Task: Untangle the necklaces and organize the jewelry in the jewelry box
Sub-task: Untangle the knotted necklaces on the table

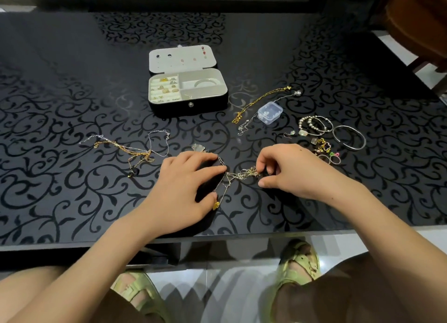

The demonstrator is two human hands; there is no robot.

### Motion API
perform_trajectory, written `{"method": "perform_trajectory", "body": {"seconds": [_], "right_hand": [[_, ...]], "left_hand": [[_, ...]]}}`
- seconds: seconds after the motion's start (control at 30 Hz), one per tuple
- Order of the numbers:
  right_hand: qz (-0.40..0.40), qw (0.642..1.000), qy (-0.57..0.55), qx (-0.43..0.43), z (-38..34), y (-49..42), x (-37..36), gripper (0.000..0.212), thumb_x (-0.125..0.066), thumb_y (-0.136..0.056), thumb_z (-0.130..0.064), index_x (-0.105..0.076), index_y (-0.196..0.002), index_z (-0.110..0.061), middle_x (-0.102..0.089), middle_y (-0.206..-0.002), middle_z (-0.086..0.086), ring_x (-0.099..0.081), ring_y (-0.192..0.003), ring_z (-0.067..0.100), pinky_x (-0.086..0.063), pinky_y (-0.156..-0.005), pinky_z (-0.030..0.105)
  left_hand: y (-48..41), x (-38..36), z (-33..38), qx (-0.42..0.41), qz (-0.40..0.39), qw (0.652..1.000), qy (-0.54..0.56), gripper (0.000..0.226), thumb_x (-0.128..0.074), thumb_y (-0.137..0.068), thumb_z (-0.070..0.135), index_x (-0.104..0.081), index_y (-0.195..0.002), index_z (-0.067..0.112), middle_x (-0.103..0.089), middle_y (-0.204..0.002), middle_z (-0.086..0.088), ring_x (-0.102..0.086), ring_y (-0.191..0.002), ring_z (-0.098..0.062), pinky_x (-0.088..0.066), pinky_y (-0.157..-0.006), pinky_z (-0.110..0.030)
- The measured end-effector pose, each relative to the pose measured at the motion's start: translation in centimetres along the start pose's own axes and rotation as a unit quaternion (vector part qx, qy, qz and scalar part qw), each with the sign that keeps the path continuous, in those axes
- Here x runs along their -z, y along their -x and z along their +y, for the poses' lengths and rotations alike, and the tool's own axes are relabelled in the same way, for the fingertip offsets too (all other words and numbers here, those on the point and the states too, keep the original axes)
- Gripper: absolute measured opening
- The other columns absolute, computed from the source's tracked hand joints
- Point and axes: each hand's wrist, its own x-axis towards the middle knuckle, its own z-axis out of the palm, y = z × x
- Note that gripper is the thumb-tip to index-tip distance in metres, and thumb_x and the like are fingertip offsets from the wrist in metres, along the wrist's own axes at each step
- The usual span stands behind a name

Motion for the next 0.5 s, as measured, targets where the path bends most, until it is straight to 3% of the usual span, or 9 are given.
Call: {"method": "perform_trajectory", "body": {"seconds": [0.2,0.37,0.5], "right_hand": [[-0.056,0.998,0.024,-0.003,0.2,0.8,0.6,0.021,-0.076,-0.073,-0.029,-0.058,-0.084,-0.027,-0.057,-0.081,-0.009,-0.052,-0.074,0.005,-0.047,-0.076,0.031],[0.027,0.999,-0.001,0.036,-0.2,0.3,0.0,0.021,-0.07,-0.08,-0.034,-0.06,-0.097,-0.027,-0.058,-0.081,-0.009,-0.05,-0.074,0.006,-0.046,-0.077,0.031],[0.012,0.996,0.025,0.081,-1.0,-0.7,-0.9,0.022,-0.067,-0.083,-0.033,-0.059,-0.103,-0.029,-0.055,-0.089,-0.007,-0.046,-0.082,0.01,-0.037,-0.076,0.025]], "left_hand": [[0.4,0.3,-0.1,0.001,-0.021,1.0,-0.002,0.074,-0.04,-0.067,0.059,-0.049,-0.135,0.031,-0.04,-0.142,0.008,-0.026,-0.133,-0.013,-0.009,-0.103,-0.028],[0.6,0.6,-0.3,-0.006,-0.032,0.999,0.002,0.084,-0.04,-0.061,0.063,-0.043,-0.139,0.031,-0.034,-0.146,0.007,-0.02,-0.135,-0.012,-0.003,-0.103,-0.021],[0.7,0.6,-0.1,0.008,-0.004,1.0,0.025,0.075,-0.042,-0.063,0.054,-0.05,-0.134,0.03,-0.041,-0.141,0.003,-0.027,-0.133,-0.016,-0.012,-0.104,-0.03]]}}
